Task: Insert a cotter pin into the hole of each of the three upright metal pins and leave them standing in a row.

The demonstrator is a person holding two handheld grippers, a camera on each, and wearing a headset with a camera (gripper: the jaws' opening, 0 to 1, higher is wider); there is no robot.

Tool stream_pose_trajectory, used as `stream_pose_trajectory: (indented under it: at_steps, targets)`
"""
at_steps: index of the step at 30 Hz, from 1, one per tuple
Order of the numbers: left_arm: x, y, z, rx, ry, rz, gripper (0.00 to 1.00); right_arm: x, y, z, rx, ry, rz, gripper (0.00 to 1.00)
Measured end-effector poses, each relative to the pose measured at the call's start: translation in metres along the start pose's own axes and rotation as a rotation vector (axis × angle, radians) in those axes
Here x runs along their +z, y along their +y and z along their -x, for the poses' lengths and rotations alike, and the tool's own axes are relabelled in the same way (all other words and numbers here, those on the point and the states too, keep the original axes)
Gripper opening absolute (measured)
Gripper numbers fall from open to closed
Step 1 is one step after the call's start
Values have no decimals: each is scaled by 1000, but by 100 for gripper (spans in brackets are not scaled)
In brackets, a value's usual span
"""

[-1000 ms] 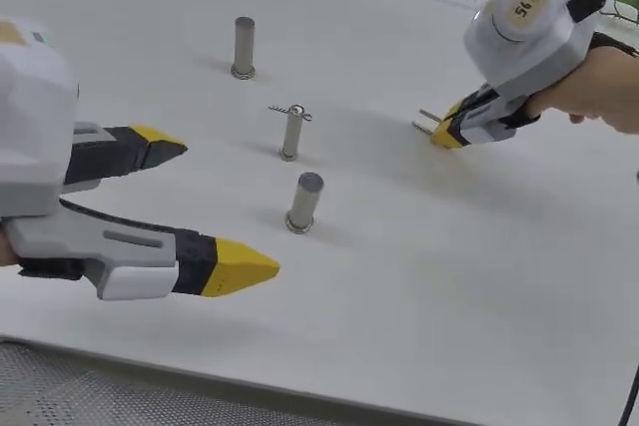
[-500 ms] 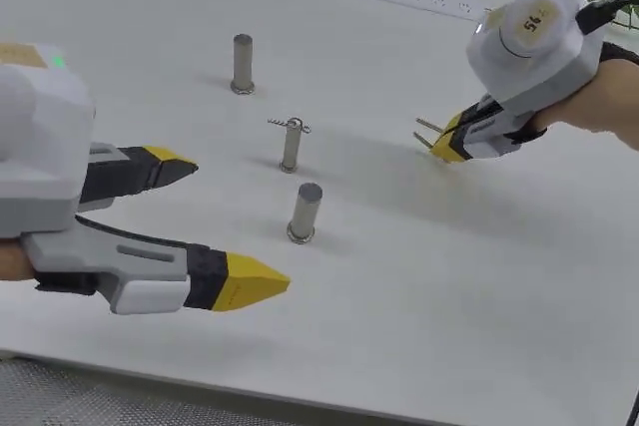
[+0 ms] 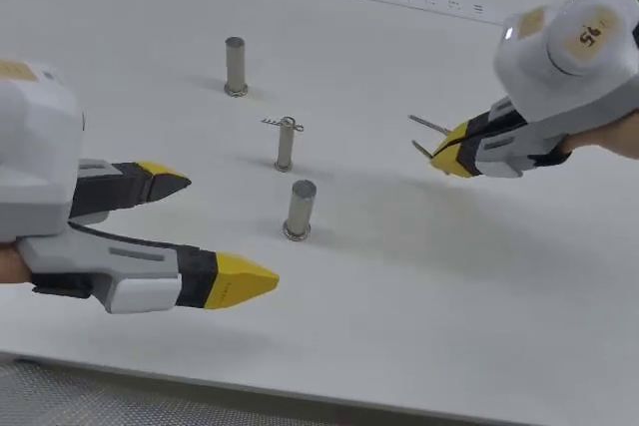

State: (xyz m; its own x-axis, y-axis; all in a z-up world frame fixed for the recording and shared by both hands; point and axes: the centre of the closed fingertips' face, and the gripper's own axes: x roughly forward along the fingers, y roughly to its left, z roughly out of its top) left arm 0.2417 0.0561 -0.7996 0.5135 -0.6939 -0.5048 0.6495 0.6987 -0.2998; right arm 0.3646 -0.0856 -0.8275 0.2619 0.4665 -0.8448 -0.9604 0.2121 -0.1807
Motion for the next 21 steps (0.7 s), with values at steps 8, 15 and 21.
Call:
stream_pose_trajectory:
  at_steps: [8, 15, 21]
  targets:
    - [7, 5, 0, 5, -17, -26, 75, 20, 17, 15, -23, -118, -4, 2]
    - [17, 5, 1, 5, -36, 5, 72, 31, 32, 28, -57, -175, 11, 2]
    - [28, 7, 0, -18, -71, 19, 64, 36, 45, 32, -74, -220, -10, 2]
